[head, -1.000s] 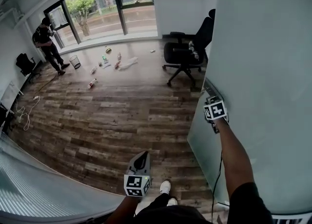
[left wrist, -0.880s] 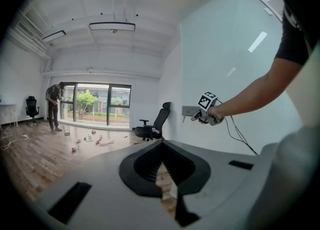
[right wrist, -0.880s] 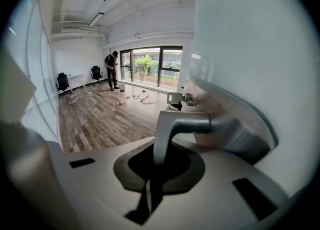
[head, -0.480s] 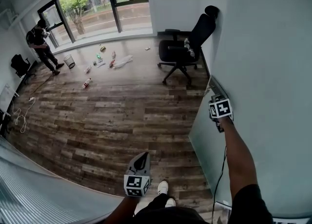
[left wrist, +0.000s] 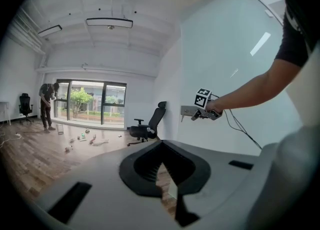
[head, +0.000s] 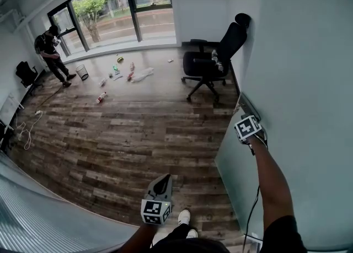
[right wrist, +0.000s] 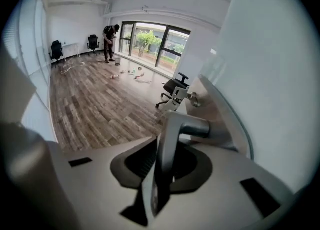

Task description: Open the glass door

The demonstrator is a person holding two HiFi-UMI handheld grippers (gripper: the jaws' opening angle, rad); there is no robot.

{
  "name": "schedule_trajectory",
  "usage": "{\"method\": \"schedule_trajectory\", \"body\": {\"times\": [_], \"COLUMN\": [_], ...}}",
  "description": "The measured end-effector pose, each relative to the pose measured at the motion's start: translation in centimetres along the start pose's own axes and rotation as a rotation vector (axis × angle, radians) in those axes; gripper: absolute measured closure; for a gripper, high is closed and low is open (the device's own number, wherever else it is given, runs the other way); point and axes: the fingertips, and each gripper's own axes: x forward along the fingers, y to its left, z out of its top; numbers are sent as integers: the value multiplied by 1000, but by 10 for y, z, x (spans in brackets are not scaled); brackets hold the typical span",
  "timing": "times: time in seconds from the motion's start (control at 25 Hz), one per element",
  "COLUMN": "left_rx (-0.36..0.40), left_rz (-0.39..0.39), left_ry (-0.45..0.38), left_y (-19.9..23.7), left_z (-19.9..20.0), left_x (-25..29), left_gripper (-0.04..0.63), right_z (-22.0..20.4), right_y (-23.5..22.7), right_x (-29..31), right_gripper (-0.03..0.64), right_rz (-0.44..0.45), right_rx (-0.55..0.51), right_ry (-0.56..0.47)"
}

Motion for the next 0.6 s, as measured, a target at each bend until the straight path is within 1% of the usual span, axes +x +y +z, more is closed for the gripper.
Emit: {"method": "schedule_trajectory", "body": {"times": [0.04, 0.08, 0.16, 0.2, 0.28, 0.32, 0.36, 0.48, 0.6], "left_rx": [0, 1, -2, -4, -6, -5, -4, 3, 10], "left_rz": [2, 4, 11, 15, 19, 19, 18, 24, 33], "left_ry": [-2, -4, -10, -13, -17, -19, -21, -37, -64], "left_y": [1, 2, 5, 6, 6, 4, 0, -12, -18], "left_z": [1, 1, 3, 5, 9, 11, 12, 12, 13], "left_x": [-3, -6, -12, -15, -24, -29, -33, -47, -59], "left_gripper": [594, 594, 594, 594, 594, 594, 594, 594, 594], "right_z": [1, 2, 7, 11, 20, 21, 20, 0, -27], "right_y": [2, 2, -5, -9, -13, -12, -6, 33, 81], "right_x": [-4, -8, -19, -28, -59, -79, -98, -151, -185], "right_gripper": [533, 514, 502, 501, 470, 469, 469, 470, 471], "right_rz": [2, 3, -21, -50, -121, -145, -149, -76, -6], "right_rx": [-9, -3, 37, 56, 82, 100, 124, 186, 210], "right_ry": [-1, -11, -72, -121, -237, -303, -372, -544, -621]}}
